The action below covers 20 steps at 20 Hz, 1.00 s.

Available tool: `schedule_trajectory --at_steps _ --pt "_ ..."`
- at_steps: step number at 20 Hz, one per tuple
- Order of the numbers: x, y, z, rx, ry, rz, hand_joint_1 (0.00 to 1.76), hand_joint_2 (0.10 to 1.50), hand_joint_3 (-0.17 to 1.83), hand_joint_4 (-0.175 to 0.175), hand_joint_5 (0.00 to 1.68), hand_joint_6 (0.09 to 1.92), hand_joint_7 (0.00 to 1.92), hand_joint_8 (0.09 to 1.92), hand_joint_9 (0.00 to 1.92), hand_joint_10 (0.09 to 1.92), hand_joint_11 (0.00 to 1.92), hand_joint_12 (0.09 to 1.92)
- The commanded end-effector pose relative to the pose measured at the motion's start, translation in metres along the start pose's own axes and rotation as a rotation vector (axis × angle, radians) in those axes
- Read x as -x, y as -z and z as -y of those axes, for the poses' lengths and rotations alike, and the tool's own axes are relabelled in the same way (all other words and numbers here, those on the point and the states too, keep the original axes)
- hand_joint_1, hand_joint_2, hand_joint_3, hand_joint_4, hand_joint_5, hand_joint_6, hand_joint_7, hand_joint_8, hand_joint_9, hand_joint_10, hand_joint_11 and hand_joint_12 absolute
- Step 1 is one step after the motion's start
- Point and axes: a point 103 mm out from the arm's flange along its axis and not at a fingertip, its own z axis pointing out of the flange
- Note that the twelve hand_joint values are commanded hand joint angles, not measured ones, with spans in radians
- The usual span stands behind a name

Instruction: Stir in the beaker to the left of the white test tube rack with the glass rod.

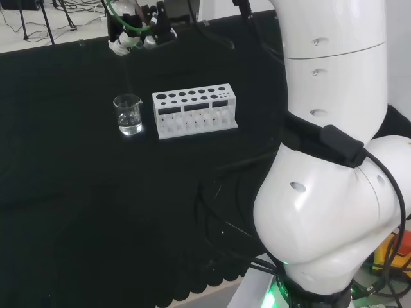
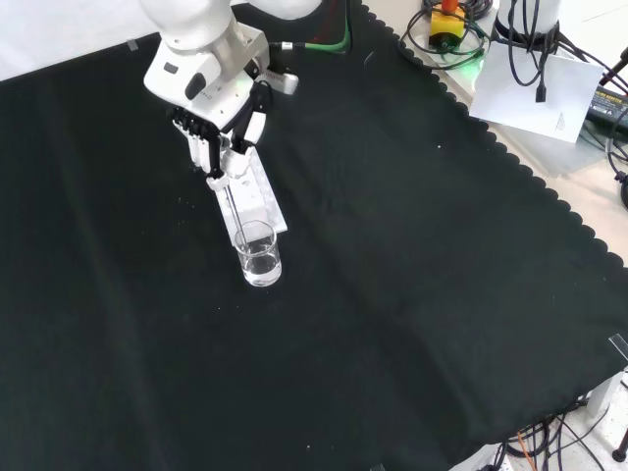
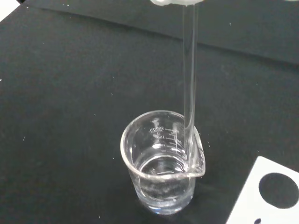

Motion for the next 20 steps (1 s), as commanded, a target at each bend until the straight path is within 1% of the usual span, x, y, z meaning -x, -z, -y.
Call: schedule_trajectory --at_steps 1,3,5,7,10,12,14,19,20 --pt "-0.004 -0.002 0.029 -0.003 -0.012 0.004 1.32 1.09 -0.17 -0.175 1.23 0.31 1.26 0.85 1.61 0.72 1.70 0.43" --pt "-0.020 -0.006 0.029 -0.010 0.009 0.007 1.32 1.09 -0.17 -0.175 1.23 0.31 1.26 0.85 1.61 0.72 1.70 0.43" --pt "-0.029 -0.009 0.027 -0.015 0.023 0.005 1.32 1.09 -0.17 -0.175 1.23 0.31 1.26 0.85 1.61 0.72 1.70 0.43" --pt "-0.046 -0.014 0.018 -0.025 0.055 0.005 1.32 1.09 -0.17 -0.175 1.23 0.31 1.26 0.85 1.61 0.72 1.70 0.43" --pt "-0.057 -0.018 0.006 -0.036 0.080 0.011 1.32 1.09 -0.17 -0.175 1.23 0.31 1.26 0.85 1.61 0.72 1.70 0.44" --pt "-0.056 -0.018 -0.007 -0.031 0.090 0.006 1.32 1.09 -0.17 -0.175 1.23 0.31 1.26 0.85 1.61 0.72 1.70 0.44" --pt "-0.052 -0.018 -0.013 -0.029 0.089 0.002 1.32 1.09 -0.17 -0.175 1.23 0.31 1.26 0.85 1.60 0.72 1.70 0.44" --pt "-0.033 -0.014 -0.012 -0.020 0.067 -0.010 1.32 1.09 -0.17 -0.175 1.23 0.31 1.26 0.85 1.60 0.72 1.70 0.44" --pt "-0.026 -0.013 -0.008 -0.016 0.055 -0.014 1.32 1.10 -0.17 -0.175 1.23 0.31 1.26 0.85 1.60 0.72 1.70 0.44"
